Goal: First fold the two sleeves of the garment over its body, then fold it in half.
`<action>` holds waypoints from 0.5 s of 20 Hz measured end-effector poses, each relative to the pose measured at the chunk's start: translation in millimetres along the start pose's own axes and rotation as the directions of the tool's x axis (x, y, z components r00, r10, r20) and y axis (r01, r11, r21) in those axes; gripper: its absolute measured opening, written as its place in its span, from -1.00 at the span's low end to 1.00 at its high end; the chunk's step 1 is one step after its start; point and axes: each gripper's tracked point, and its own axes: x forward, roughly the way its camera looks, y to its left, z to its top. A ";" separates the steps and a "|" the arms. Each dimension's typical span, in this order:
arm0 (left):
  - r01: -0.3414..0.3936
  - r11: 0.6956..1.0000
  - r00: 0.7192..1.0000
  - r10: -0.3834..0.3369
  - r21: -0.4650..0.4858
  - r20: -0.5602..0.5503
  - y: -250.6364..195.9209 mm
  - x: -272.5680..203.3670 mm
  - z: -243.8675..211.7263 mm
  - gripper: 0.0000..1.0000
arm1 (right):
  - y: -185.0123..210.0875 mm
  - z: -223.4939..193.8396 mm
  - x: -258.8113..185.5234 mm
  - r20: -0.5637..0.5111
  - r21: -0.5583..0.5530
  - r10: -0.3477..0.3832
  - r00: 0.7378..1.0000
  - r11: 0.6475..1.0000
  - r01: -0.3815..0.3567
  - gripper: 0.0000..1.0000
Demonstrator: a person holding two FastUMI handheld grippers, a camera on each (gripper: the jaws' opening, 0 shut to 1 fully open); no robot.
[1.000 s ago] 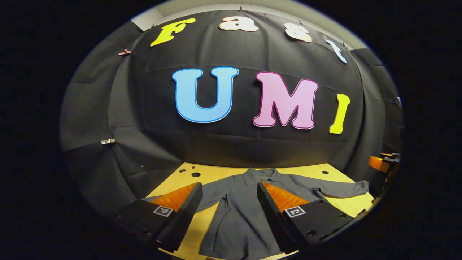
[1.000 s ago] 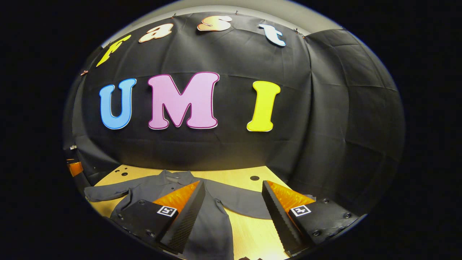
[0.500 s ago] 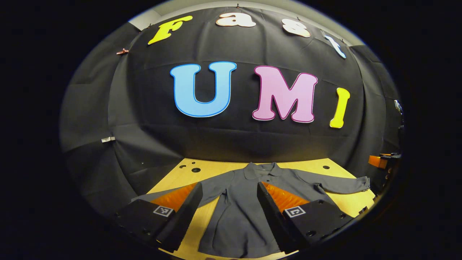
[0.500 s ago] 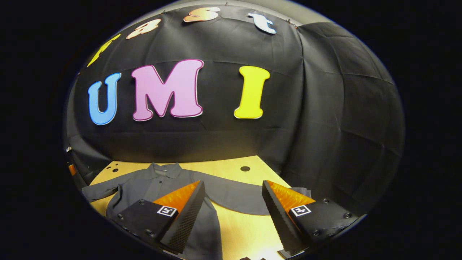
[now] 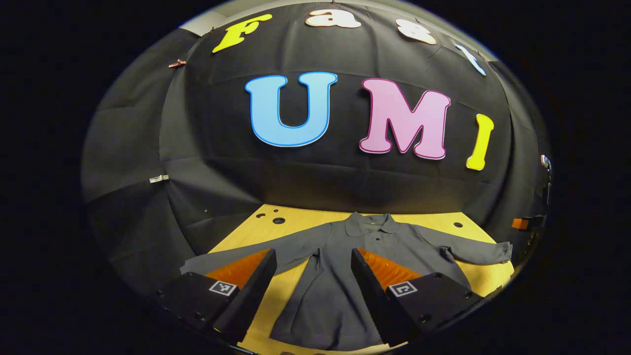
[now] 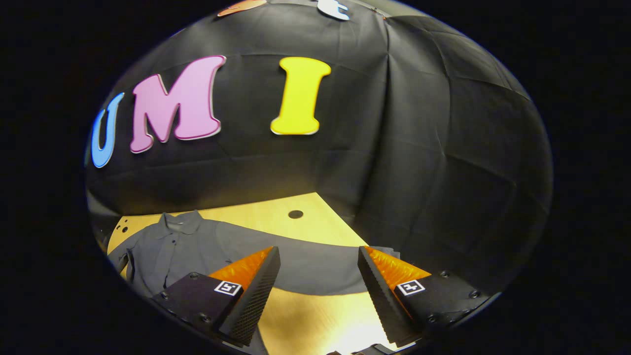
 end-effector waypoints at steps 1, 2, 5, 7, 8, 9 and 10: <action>-0.011 1.000 1.000 0.011 -0.003 -0.009 -0.1 1.5 -3.3 0.92 | -11.1 -6.8 9.9 -0.024 0.000 -0.017 1.000 1.000 0.017 0.96; -0.023 1.000 0.999 0.022 -0.008 -0.022 -0.7 2.5 -5.6 0.92 | -23.3 -13.8 22.1 -0.047 -0.004 -0.039 0.998 0.999 0.039 0.95; -0.066 0.997 0.997 0.064 -0.029 -0.050 -3.4 8.4 -15.8 0.92 | -51.3 -34.8 53.0 -0.127 0.021 -0.074 0.989 0.997 0.078 0.96; -0.095 0.995 0.993 0.092 -0.041 -0.075 -6.8 15.2 -26.5 0.92 | -68.1 -46.8 68.5 -0.176 0.032 -0.097 0.980 0.994 0.104 0.96; -0.100 0.994 0.991 0.095 -0.053 -0.091 -10.1 17.9 -31.1 0.92 | -76.8 -52.2 77.3 -0.195 0.032 -0.115 0.974 0.992 0.124 0.96; -0.108 0.992 0.989 0.101 -0.061 -0.106 -13.2 20.6 -36.1 0.92 | -82.4 -56.2 86.8 -0.209 0.036 -0.128 0.970 0.990 0.138 0.96; -0.116 0.991 0.987 0.109 -0.061 -0.117 -15.5 23.3 -38.2 0.92 | -88.8 -64.0 96.0 -0.226 0.041 -0.139 0.964 0.988 0.152 0.96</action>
